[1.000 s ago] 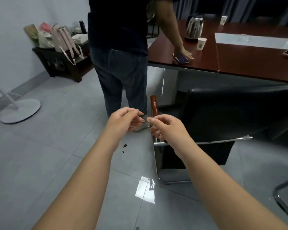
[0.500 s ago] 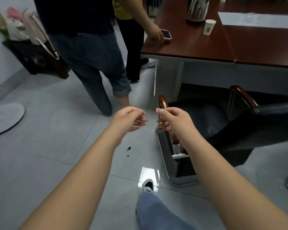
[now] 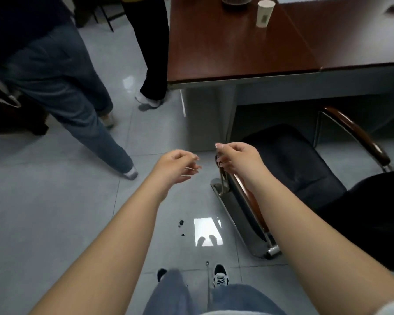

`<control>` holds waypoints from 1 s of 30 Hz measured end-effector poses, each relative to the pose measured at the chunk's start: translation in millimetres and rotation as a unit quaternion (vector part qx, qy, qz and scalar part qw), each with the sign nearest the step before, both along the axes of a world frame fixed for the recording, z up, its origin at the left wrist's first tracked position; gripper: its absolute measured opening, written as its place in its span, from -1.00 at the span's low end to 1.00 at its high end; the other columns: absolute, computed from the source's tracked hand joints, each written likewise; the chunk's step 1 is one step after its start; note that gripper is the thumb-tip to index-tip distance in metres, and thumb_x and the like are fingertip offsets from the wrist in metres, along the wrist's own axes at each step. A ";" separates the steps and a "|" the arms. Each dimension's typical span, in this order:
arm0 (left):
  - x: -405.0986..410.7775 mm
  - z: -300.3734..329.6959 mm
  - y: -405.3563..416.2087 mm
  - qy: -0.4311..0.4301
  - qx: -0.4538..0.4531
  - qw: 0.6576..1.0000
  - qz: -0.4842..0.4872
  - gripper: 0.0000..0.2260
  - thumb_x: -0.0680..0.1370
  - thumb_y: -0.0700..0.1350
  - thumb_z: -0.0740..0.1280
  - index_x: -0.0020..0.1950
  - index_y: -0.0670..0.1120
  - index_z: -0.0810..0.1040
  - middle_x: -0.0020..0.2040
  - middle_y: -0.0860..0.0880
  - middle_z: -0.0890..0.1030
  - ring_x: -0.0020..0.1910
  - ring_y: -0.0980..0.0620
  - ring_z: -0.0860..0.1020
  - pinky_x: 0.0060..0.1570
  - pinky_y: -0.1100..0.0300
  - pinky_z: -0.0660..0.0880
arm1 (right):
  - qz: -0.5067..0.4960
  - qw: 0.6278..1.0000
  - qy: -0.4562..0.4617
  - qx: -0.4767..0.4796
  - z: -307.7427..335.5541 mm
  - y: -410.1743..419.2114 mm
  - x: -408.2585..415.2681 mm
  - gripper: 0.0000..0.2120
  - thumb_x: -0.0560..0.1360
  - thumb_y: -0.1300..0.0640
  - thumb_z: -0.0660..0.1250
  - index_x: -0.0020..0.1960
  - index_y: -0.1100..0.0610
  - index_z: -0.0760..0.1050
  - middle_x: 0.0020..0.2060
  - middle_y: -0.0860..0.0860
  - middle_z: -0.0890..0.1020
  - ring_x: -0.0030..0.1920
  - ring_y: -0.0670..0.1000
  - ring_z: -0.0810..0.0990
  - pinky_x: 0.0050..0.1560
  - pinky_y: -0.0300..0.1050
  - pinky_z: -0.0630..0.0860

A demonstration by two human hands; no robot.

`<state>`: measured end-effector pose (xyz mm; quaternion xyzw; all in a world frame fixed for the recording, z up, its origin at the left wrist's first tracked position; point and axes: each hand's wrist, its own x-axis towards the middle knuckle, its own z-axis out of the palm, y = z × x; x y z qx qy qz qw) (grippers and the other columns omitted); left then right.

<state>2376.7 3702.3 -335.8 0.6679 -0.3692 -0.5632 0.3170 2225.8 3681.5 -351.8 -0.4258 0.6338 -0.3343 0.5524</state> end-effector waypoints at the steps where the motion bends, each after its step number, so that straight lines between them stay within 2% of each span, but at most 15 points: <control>1: 3.2 -1.8 -8.6 0.007 -0.003 1.000 -0.003 -0.84 0.58 -0.15 0.22 -0.20 -0.05 0.49 -0.26 -0.03 0.59 -0.25 0.06 0.56 -0.13 0.25 0.48 | -0.009 1.000 0.002 -0.002 0.5 -5.2 1.7 -0.77 0.51 0.01 0.33 0.00 0.17 0.56 -0.28 0.02 0.59 -0.30 -0.07 0.54 -0.27 -0.25 0.47; 3: 11.9 -8.1 -35.1 0.020 0.000 0.999 -0.033 -0.83 0.58 -0.16 0.22 -0.21 -0.04 0.49 -0.28 -0.02 0.57 -0.27 0.06 0.54 -0.16 0.26 0.47 | -0.041 0.999 0.026 -0.004 -1.9 -21.1 5.6 -0.78 0.50 0.00 0.33 -0.01 0.16 0.56 -0.28 0.02 0.60 -0.29 -0.07 0.54 -0.25 -0.24 0.50; 5: 16.1 -16.1 -58.0 0.031 0.010 0.997 -0.075 -0.84 0.58 -0.14 0.22 -0.20 -0.05 0.49 -0.30 -0.01 0.55 -0.30 0.08 0.52 -0.19 0.27 0.45 | -0.060 0.995 0.073 -0.016 -4.8 -34.3 6.1 -0.78 0.49 -0.01 0.35 -0.06 0.15 0.56 -0.25 0.03 0.62 -0.24 -0.05 0.57 -0.15 -0.19 0.53; 9: 23.7 -47.1 -104.4 0.002 0.047 0.985 -0.166 -0.83 0.58 -0.11 0.22 -0.20 -0.05 0.50 -0.30 0.00 0.56 -0.33 0.09 0.51 -0.19 0.27 0.46 | -0.070 0.985 0.161 0.010 -26.6 -60.3 7.5 -0.78 0.44 -0.09 0.38 -0.18 0.07 0.56 -0.19 0.04 0.64 -0.07 0.06 0.61 0.07 0.02 0.55; 13: 17.3 -77.8 -132.9 -0.013 0.087 0.976 -0.199 -0.82 0.57 -0.11 0.23 -0.23 -0.05 0.49 -0.32 0.01 0.57 -0.36 0.09 0.49 -0.25 0.27 0.43 | -0.081 0.976 0.191 0.061 -60.8 -75.3 1.3 -0.78 0.42 -0.15 0.38 -0.20 0.00 0.54 -0.16 0.00 0.63 -0.06 0.03 0.60 0.04 -0.03 0.54; 16: 8.7 -104.1 -147.0 -0.018 0.136 0.969 -0.206 -0.80 0.57 -0.07 0.21 -0.22 -0.06 0.49 -0.30 -0.01 0.58 -0.36 0.08 0.49 -0.20 0.23 0.44 | -0.081 0.969 0.207 0.111 -89.5 -83.0 -7.3 -0.72 0.42 -0.17 0.37 -0.09 0.04 0.55 -0.10 0.02 0.63 -0.02 0.06 0.59 0.01 -0.04 0.52; 18: 2.2 -125.0 -156.7 -0.028 0.174 0.966 -0.191 -0.74 0.58 0.03 0.20 -0.21 -0.09 0.51 -0.28 -0.02 0.59 -0.32 0.06 0.49 -0.17 0.21 0.44 | -0.032 0.956 0.252 0.146 -106.9 -89.1 -15.2 -0.64 0.45 -0.18 0.33 0.06 0.07 0.53 0.01 0.02 0.60 0.06 0.05 0.55 0.03 -0.08 0.47; 20: -8.4 -148.1 -166.0 -0.047 0.205 0.962 -0.175 -0.64 0.55 0.16 0.20 -0.18 -0.11 0.53 -0.24 -0.04 0.61 -0.28 0.04 0.51 -0.18 0.21 0.44 | 0.031 0.937 0.300 0.176 -125.3 -97.4 -24.5 -0.50 0.47 -0.22 0.27 0.25 0.10 0.45 0.18 0.05 0.53 0.19 0.07 0.48 0.05 -0.12 0.39; 23: -30.9 -183.6 -175.9 -0.057 0.233 0.959 -0.154 -0.51 0.48 0.30 0.20 -0.09 -0.13 0.57 -0.14 -0.07 0.64 -0.20 0.02 0.56 -0.16 0.16 0.44 | 0.077 0.928 0.282 0.230 -156.3 -118.5 -36.9 -0.32 0.46 -0.30 0.22 0.38 0.15 0.33 0.29 0.09 0.47 0.25 0.12 0.45 0.11 -0.09 0.37; 25: -46.2 -203.0 -178.1 -0.056 0.254 0.955 -0.140 -0.46 0.47 0.32 0.20 0.02 -0.15 0.57 -0.07 -0.08 0.64 -0.10 0.00 0.58 -0.13 0.15 0.46 | 0.085 0.926 0.241 0.278 -174.1 -131.8 -41.4 -0.24 0.42 -0.37 0.20 0.36 0.20 0.35 0.23 0.14 0.52 0.18 0.15 0.51 0.18 -0.01 0.42; 27: -59.7 -220.1 -180.5 -0.035 0.273 0.954 -0.118 -0.47 0.48 0.30 0.22 0.08 -0.16 0.56 -0.03 -0.09 0.64 -0.03 -0.03 0.58 -0.03 0.12 0.49 | 0.100 0.919 0.211 0.318 -190.5 -139.9 -45.7 -0.22 0.39 -0.41 0.18 0.27 0.23 0.44 0.12 0.15 0.57 0.07 0.16 0.56 0.09 -0.01 0.45; 30: -67.6 -233.8 -180.3 0.009 0.271 0.961 -0.047 -0.56 0.51 0.19 0.26 0.07 -0.19 0.55 -0.03 -0.11 0.64 -0.04 -0.04 0.60 -0.04 0.17 0.53 | 0.096 0.927 0.162 0.324 -206.5 -134.1 -45.5 -0.44 0.45 -0.34 0.17 -0.11 0.17 0.55 -0.21 0.07 0.60 -0.22 0.04 0.56 -0.13 -0.14 0.41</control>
